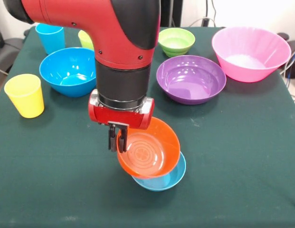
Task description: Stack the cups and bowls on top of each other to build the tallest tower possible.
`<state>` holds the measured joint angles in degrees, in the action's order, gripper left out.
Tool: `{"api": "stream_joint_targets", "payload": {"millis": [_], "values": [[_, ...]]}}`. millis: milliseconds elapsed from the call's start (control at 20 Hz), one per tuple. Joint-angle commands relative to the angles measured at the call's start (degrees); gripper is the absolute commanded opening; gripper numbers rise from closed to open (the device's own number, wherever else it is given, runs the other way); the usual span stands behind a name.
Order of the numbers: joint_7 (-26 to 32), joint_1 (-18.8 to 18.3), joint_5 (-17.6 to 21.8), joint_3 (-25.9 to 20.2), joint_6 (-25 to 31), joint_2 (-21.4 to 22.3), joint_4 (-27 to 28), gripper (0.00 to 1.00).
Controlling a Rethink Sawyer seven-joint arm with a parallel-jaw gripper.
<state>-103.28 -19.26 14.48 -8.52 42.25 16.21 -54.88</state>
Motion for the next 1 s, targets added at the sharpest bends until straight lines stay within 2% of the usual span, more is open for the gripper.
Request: {"api": "stream_joint_targets", "payload": {"millis": [50, 500, 1000], "values": [[11.7, 0.0, 4.1, -5.3, -1.3, 1.9, -7.1, 0.0], [11.8, -0.2, 4.4, -6.1, -1.4, 0.2, -5.5, 0.0], [9.1, 1.0, 4.7, -6.0, -3.2, -0.9, -5.1, 0.0]]}}
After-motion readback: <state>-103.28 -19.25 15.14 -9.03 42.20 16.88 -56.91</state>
